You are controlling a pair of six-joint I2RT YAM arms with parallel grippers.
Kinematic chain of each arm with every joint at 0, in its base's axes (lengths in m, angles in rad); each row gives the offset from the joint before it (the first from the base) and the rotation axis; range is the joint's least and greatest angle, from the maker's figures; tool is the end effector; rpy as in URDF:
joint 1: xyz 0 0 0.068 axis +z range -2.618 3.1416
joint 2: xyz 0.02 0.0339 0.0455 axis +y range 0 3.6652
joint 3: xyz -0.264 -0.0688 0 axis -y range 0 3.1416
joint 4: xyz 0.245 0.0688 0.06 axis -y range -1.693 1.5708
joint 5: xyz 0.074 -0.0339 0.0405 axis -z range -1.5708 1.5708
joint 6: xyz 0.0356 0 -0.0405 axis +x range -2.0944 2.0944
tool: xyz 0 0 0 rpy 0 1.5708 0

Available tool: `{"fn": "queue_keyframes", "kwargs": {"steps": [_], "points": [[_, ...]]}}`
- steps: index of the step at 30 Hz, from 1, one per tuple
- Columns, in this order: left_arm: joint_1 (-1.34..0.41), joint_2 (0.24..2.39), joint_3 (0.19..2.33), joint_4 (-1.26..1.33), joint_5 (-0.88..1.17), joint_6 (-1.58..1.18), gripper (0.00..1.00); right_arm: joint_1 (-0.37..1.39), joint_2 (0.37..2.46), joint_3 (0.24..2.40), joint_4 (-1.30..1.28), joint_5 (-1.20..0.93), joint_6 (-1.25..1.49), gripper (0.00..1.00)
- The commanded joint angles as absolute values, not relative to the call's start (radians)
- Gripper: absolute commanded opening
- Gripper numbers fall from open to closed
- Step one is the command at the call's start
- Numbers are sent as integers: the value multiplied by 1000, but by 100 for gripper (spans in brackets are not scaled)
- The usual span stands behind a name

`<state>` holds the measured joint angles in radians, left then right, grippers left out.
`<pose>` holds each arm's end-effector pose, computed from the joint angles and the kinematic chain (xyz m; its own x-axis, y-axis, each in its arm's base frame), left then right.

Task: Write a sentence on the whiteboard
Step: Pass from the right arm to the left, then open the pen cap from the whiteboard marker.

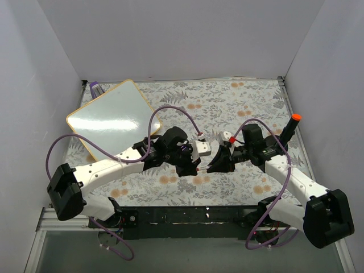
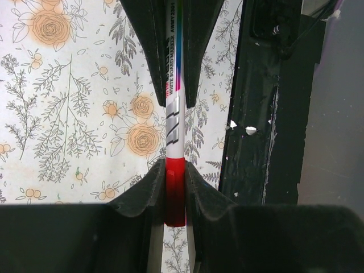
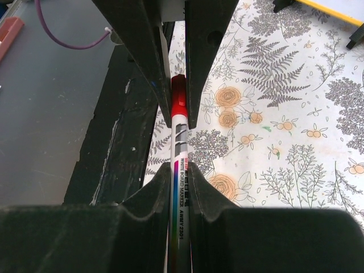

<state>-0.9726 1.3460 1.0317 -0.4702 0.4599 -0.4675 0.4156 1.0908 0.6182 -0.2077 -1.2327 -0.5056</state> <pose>0.1489 -0.2466 0.2774 -0.7686 0.4107 -0.4905 0.6397 0.4818 -0.5989 0.1788 0.1156 0.2356 -0.1137 -0.2258 -0.9675 -0.9829 -0.1166 0.1427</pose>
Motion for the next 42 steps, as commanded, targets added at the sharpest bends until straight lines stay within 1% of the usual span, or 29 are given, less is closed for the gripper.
{"fn": "queue_keyframes", "kwargs": {"steps": [1,2,4,5,11,13,14,18,25,31,34,35,38,42], "points": [[-966,1339,1104,-446,471,-442,0,425,1108,634,-278,-1199,-523,14],[-966,1341,1103,-446,474,-443,0,425,1108,634,-276,-1218,-517,23],[-968,1345,1098,-443,476,-446,0,423,1108,634,-262,-1233,-500,29],[-966,1345,1097,-439,474,-448,0,423,1109,634,-258,-1250,-482,34],[-966,1336,1072,-408,480,-460,0,410,1118,624,-190,-1330,-396,45],[-966,1336,1066,-400,482,-465,0,391,1117,615,-132,-1362,-325,47],[-966,1336,1062,-399,480,-466,0,385,1114,611,-109,-1393,-299,49],[-966,1325,1032,-373,486,-483,0,362,1101,575,27,-1430,-187,53],[-968,1284,956,-267,520,-549,0,348,1083,542,167,-1425,-26,54],[-966,1275,925,-223,532,-583,0,345,1088,532,213,-1411,-8,54],[-966,1276,925,-213,532,-591,0,345,1089,529,227,-1410,31,49],[-966,1279,927,-212,532,-589,0,345,1091,526,236,-1411,37,44],[-966,1284,928,-209,528,-592,0,345,1095,522,244,-1417,46,33],[-966,1285,930,-204,525,-592,0,345,1098,525,245,-1419,48,30]]}}
